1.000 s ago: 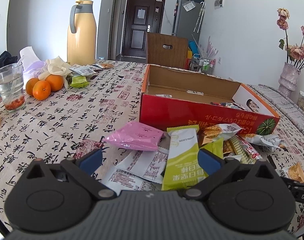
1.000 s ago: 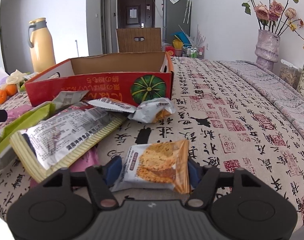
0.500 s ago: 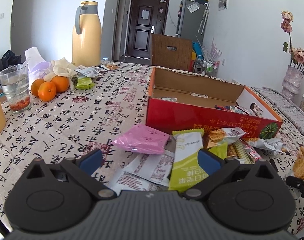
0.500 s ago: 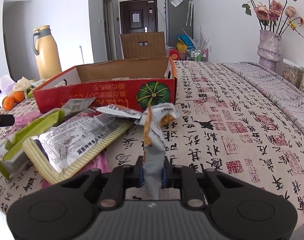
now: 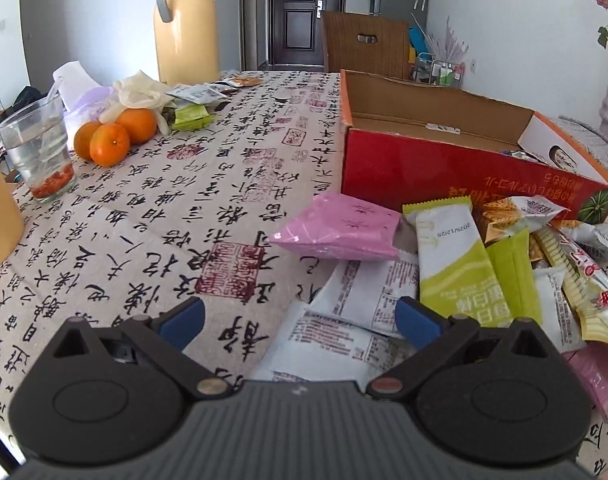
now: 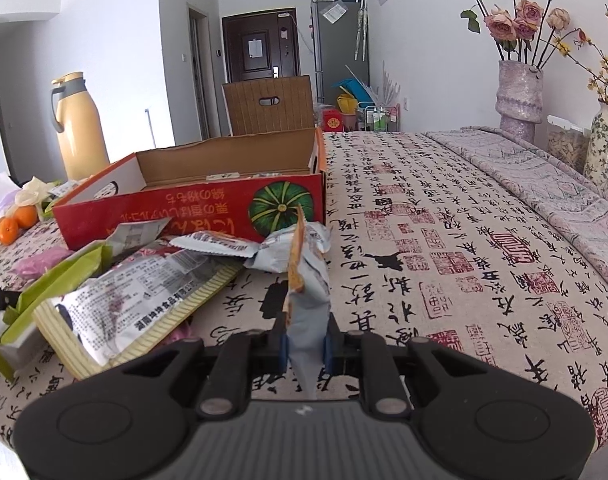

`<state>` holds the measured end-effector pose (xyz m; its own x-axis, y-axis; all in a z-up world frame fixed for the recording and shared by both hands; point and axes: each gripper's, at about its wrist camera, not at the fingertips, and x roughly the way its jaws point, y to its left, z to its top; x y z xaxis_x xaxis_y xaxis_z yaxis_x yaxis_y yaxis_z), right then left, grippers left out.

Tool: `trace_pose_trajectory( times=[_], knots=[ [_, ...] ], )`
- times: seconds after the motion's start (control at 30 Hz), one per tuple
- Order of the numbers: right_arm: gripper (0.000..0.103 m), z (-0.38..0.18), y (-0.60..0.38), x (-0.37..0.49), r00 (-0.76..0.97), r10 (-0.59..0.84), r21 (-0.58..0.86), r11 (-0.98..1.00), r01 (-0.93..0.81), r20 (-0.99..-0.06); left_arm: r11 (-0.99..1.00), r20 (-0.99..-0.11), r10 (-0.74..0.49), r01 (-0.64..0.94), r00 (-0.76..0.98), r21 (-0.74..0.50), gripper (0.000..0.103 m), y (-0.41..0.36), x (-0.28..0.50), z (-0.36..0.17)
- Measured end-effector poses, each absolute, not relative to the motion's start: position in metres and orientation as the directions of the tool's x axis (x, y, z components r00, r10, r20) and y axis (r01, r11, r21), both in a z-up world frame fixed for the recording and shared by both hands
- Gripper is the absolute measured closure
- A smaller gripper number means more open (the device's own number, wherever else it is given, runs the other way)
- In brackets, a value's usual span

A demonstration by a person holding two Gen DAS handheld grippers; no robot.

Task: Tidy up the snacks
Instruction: 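Grasp a white wrapped cake with the left tool while the right tool holds its packet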

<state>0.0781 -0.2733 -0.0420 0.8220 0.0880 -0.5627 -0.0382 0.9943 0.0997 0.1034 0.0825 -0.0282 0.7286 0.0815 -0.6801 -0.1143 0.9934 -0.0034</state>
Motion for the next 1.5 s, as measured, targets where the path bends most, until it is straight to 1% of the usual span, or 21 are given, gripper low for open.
trace_pose_trajectory(
  times=[0.23, 0.37, 0.77, 0.83, 1.0, 1.23, 1.33, 1.37, 1.4, 1.43, 1.5],
  knots=[
    [0.088, -0.043, -0.274, 0.080, 0.821, 0.086, 0.102, 0.994, -0.034, -0.565, 0.997, -0.685, 0.050, -0.077, 0.727, -0.009, 0.000, 0.075, 0.113, -0.027],
    [0.087, -0.045, -0.276, 0.081, 0.819, 0.081, 0.104, 0.994, -0.026, -0.568, 0.999, -0.685, -0.005, -0.033, 0.729, -0.043, 0.000, 0.071, 0.113, -0.024],
    [0.087, -0.048, -0.275, 0.082, 0.813, 0.085, 0.109, 0.994, -0.027, -0.575, 0.996, -0.700, 0.013, -0.074, 0.714, -0.057, 0.000, 0.070, 0.134, -0.029],
    [0.087, -0.049, -0.275, 0.082, 0.813, 0.085, 0.109, 0.994, -0.027, -0.576, 0.995, -0.699, 0.025, -0.083, 0.714, -0.049, 0.001, 0.069, 0.136, -0.030],
    [0.087, -0.049, -0.276, 0.082, 0.812, 0.086, 0.111, 0.993, -0.026, -0.577, 0.994, -0.708, 0.053, -0.105, 0.704, -0.031, 0.011, 0.073, 0.136, -0.035],
    [0.087, -0.051, -0.276, 0.083, 0.810, 0.091, 0.114, 0.993, -0.030, -0.580, 0.997, -0.701, 0.067, -0.076, 0.710, 0.019, 0.021, 0.068, 0.133, -0.036],
    [0.087, -0.051, -0.275, 0.083, 0.810, 0.091, 0.113, 0.993, -0.031, -0.580, 0.999, -0.694, 0.041, -0.039, 0.719, 0.018, 0.031, 0.064, 0.135, -0.035],
    [0.087, -0.050, -0.275, 0.083, 0.810, 0.090, 0.113, 0.993, -0.030, -0.579, 1.000, -0.693, 0.030, -0.026, 0.720, 0.016, 0.037, 0.064, 0.135, -0.034],
    [0.087, -0.050, -0.275, 0.083, 0.810, 0.090, 0.113, 0.993, -0.029, -0.579, 1.000, -0.692, 0.016, -0.007, 0.721, 0.015, 0.048, 0.062, 0.135, -0.033],
    [0.087, -0.050, -0.276, 0.082, 0.811, 0.089, 0.113, 0.993, -0.028, -0.578, 1.000, -0.690, 0.003, 0.010, 0.723, 0.015, 0.054, 0.060, 0.134, -0.032],
    [0.087, -0.049, -0.276, 0.082, 0.812, 0.088, 0.115, 0.993, -0.027, -0.577, 1.000, -0.689, -0.018, 0.030, 0.725, 0.006, 0.060, 0.058, 0.131, -0.031]
  ],
)
